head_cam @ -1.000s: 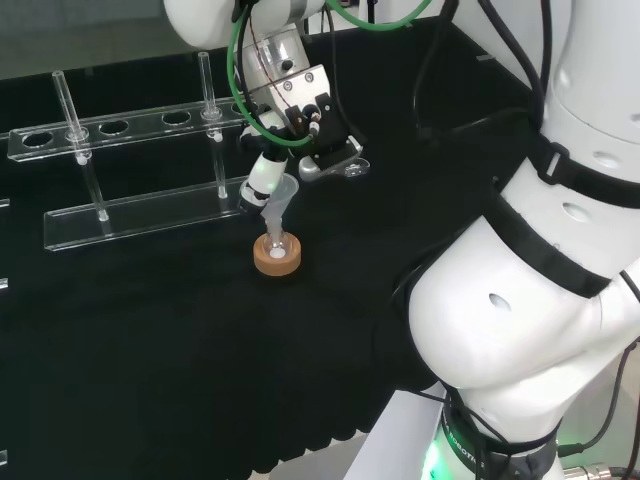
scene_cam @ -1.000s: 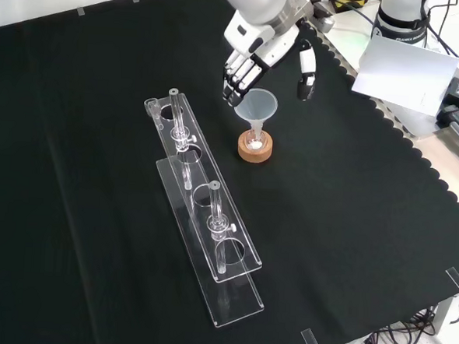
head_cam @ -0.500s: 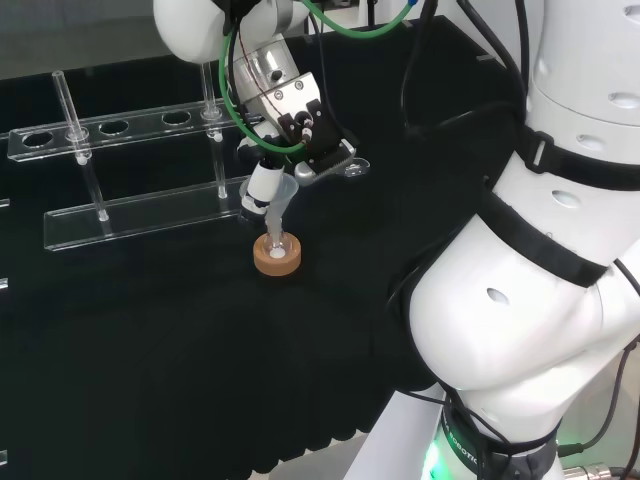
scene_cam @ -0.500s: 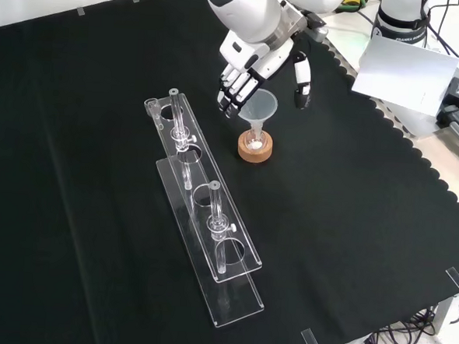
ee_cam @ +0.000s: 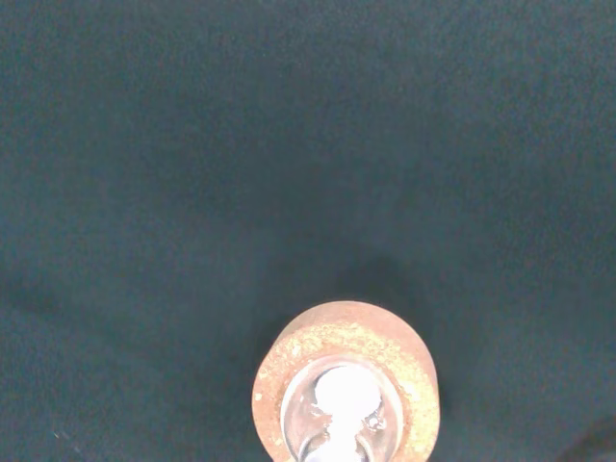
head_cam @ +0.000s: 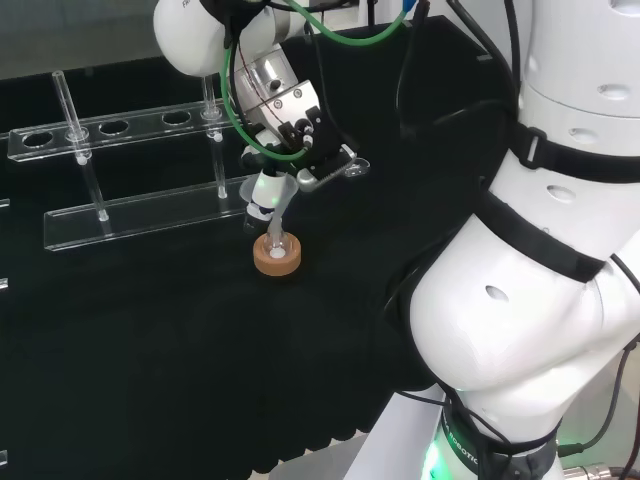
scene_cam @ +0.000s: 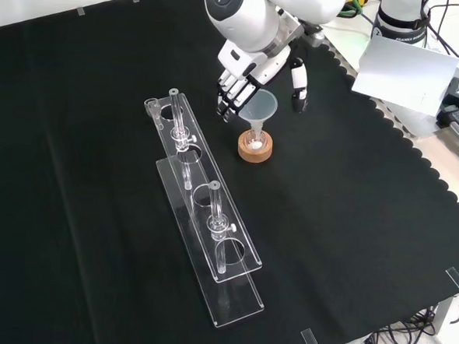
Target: Remove the funnel from the round-bottom flask.
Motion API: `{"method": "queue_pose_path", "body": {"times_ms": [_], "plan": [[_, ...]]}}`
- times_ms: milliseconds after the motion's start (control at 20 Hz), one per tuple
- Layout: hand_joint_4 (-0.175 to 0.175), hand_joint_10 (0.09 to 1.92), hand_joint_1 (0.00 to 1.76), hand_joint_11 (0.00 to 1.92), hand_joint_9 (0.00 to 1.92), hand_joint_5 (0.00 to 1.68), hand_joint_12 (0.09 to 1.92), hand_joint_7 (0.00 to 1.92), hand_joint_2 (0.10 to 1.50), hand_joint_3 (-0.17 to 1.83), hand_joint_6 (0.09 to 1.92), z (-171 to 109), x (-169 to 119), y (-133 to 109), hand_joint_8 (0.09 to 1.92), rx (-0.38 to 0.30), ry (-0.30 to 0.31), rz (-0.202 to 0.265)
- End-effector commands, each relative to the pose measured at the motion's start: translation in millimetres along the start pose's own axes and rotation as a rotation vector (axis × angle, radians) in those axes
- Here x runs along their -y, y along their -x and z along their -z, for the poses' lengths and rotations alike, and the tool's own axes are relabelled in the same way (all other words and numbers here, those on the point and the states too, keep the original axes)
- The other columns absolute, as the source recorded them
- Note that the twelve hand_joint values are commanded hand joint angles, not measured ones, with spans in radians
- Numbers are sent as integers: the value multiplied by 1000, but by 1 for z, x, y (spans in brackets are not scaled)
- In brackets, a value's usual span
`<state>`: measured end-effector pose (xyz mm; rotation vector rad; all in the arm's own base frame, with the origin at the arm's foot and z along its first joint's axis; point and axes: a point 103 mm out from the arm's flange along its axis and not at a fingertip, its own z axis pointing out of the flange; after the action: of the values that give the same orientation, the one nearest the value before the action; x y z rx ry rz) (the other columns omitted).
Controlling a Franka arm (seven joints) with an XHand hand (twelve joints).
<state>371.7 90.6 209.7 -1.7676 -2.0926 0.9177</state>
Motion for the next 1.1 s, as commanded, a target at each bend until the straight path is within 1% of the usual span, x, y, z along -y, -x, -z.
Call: {"method": "queue_pose_path", "body": {"times_ms": [50,200,300,400,600,650,750,800,850,900,1000,1100], "plan": [[57,678,624,138,0,0,1554,0,638,200,87,-3,-6,3,87,9,-3,-7],[57,667,676,143,0,0,1551,0,658,213,87,-6,-9,2,87,7,-15,-1],[58,704,688,147,0,0,1550,0,658,223,87,-6,-11,1,87,7,-5,9],[60,756,694,158,0,0,1549,0,653,237,87,-6,-12,0,87,8,-9,15],[78,791,709,172,0,0,1549,0,648,251,87,-6,-14,-2,87,13,-8,22],[82,792,714,175,0,0,1549,0,647,252,87,-6,-14,-3,87,15,-2,24],[87,854,727,220,26,0,1530,26,639,281,87,-6,-14,-3,87,7,26,25],[85,872,732,248,55,0,1518,44,629,307,87,-6,-14,-3,87,8,38,21],[78,863,744,305,139,36,1496,93,621,346,87,-7,-13,-3,87,8,54,15],[70,832,755,363,229,79,1468,133,609,392,87,-7,-13,-3,127,17,72,7],[42,730,778,491,437,235,1392,225,596,484,87,-8,-12,-2,312,58,107,-10],[15,634,801,587,593,375,1323,294,593,547,87,-8,-10,-2,490,82,149,-25]]}}
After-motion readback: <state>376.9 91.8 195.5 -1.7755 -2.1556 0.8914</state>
